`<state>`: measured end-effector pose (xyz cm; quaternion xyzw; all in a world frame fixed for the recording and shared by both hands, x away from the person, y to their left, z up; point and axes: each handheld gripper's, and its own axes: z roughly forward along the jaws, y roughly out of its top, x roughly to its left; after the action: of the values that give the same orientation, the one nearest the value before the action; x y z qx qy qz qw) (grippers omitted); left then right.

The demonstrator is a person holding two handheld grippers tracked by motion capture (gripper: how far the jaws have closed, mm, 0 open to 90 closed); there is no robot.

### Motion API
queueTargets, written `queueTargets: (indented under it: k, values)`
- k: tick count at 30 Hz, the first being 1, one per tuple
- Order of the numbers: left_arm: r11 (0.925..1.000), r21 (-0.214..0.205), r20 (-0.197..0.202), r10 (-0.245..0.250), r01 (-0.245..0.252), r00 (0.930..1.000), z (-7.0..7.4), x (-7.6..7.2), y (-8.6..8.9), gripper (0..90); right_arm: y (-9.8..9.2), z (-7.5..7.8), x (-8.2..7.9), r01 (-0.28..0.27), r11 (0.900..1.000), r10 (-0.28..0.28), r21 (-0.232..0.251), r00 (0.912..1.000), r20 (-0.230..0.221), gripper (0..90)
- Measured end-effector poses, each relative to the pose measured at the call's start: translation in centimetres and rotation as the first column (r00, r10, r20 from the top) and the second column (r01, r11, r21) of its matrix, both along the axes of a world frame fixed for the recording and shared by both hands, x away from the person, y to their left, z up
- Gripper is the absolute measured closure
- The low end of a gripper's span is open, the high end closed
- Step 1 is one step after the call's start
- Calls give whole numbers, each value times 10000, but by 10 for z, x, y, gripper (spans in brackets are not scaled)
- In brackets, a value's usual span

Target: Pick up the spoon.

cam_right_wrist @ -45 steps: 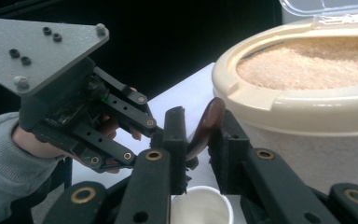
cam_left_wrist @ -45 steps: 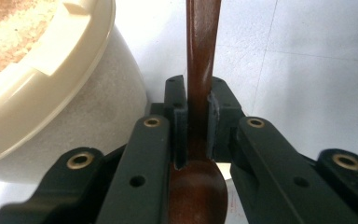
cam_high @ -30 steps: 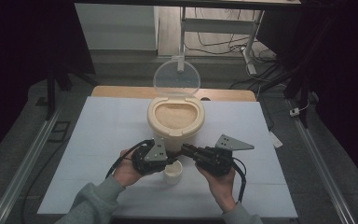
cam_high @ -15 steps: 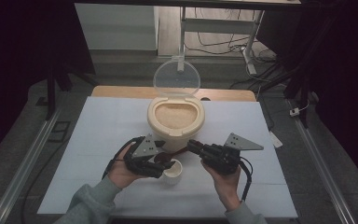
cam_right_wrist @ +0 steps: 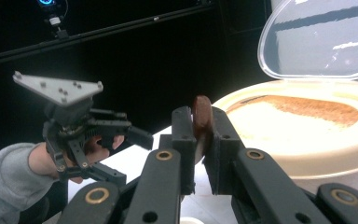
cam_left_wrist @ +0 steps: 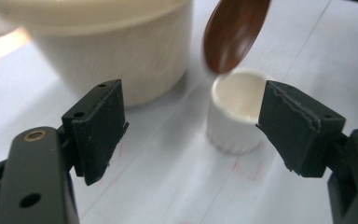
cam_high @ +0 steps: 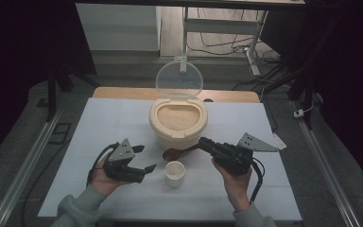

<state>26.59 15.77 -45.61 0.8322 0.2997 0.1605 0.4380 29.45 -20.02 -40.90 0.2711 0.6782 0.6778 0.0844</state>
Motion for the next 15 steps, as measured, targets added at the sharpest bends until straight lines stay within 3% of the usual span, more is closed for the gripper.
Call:
queueTargets:
  k: [7,15]
  values:
    - [9977,24,-584,684,-684,9959,-25,-7,25,219,-8,4,0,156,9998,-157,100,9998,124,826]
    - [9922,-1,-984,1237,-1243,9874,-43,-15,51,216,-15,6,2,395,9990,-399,198,9991,166,826]
